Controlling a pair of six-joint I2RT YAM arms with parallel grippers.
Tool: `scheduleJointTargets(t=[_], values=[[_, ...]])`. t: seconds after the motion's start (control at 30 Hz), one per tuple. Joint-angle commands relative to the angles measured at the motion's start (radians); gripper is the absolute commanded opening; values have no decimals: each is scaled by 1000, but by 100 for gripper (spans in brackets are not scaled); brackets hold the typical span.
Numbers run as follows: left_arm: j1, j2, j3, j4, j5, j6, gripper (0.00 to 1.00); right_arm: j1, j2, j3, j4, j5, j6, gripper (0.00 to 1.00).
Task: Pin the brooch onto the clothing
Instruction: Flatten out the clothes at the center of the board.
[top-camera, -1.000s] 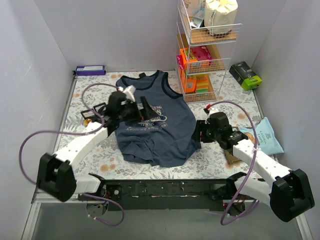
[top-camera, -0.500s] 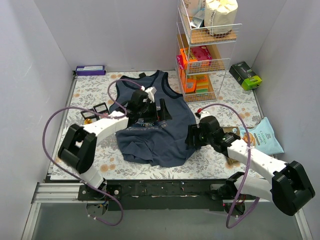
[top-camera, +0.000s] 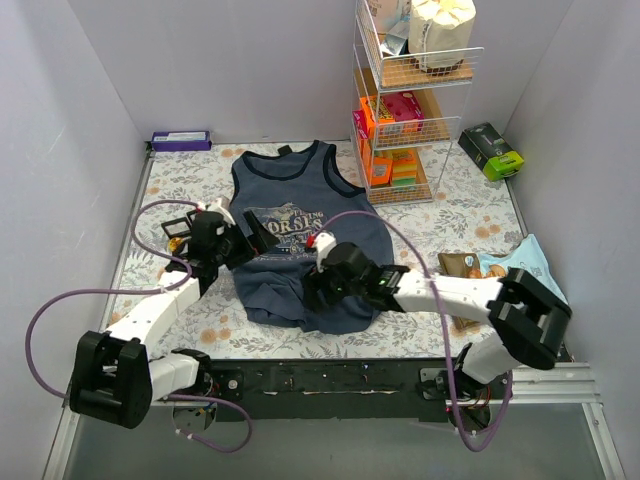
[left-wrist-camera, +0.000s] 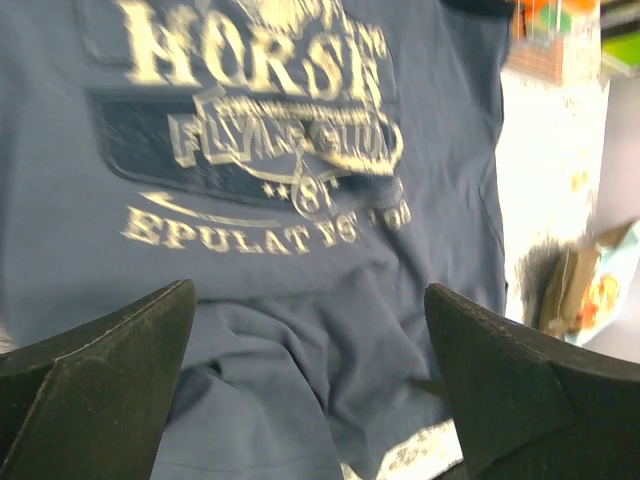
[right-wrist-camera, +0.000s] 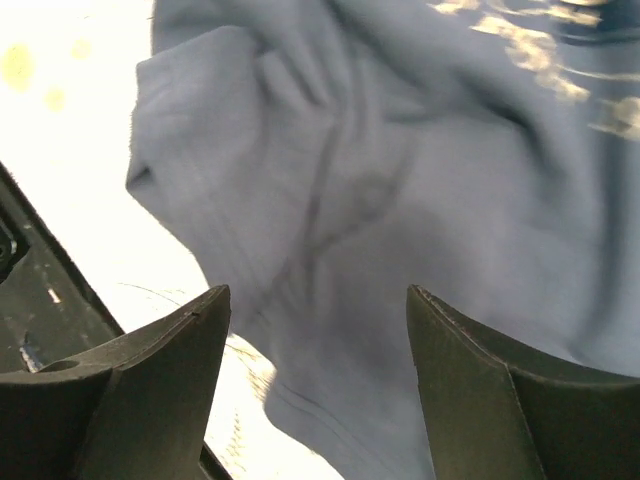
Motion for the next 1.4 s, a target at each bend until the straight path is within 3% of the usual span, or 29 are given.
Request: scheduleJointTargets(t=[0.0,0.3,0.47,0.6,0.63,0.73,1.03,1.27,1.3,1.37], values=[[134,1,68,-20,45,73,98,95,154,120,237,-89,-64,78],[190,255,214,47,186,143,98,190,416,322,248,-71,-196,82],[205,410,265,69,248,143,98,221,501,371,225,-42,-232,75],[222,470,291,66,271,151,98,254,538,394,185,-1,-245,46],[224,476,298,60,271,160,98,261,536,394,179,3,-249,30],[231,510,314,31,268,192,98,291,513,372,165,6,-249,2],[241,539,280,-3,222,225,98,431,421,310,145,-51,-170,1],[244,516,248,-25,208,243,98,501,400,354,116,-62,-137,2],[244,507,242,-20,211,243,98,504,391,359,107,-57,-136,6],[244,495,240,-11,223,246,98,504,369,356,113,-56,-134,30]])
